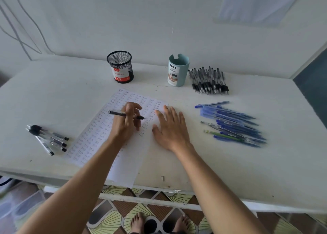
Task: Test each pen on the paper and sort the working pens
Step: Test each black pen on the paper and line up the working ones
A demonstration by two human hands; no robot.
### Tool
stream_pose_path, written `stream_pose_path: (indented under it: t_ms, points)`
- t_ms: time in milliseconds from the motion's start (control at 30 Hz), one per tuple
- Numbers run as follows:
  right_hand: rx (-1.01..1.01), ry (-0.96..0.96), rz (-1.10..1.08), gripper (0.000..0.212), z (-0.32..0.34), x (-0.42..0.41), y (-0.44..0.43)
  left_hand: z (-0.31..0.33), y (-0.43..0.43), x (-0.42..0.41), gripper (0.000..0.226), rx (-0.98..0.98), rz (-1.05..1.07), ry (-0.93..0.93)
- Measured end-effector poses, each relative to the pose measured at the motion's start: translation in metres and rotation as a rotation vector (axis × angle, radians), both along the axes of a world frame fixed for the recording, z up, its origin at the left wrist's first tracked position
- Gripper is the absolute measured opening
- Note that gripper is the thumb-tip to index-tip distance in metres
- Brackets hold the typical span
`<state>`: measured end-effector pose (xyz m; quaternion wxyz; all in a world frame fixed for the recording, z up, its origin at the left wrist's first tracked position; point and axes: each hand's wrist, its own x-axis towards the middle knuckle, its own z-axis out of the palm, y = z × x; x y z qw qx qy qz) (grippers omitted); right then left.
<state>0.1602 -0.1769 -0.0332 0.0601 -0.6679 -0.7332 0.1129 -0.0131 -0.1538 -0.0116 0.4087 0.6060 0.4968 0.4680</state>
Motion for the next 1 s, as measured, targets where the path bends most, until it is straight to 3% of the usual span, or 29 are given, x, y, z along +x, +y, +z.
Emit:
stream_pose_path:
  t_ms: [167,400,1000]
  points:
    - [0.017,0.021,-0.013,0.063,-0.001,-0.001,0.0,-0.001,-0.001,-0.005,0.019,-0.072,0.068,0.034]
    - [0.028,0.006,-0.008,0.066,-0.001,0.0,-0.001,0.005,-0.005,-0.006,0.029,-0.14,0.169,0.121]
    - [0.041,0.01,-0.012,0.066,-0.004,-0.001,-0.001,-0.005,-0.002,-0.005,0.03,-0.074,0.061,0.33]
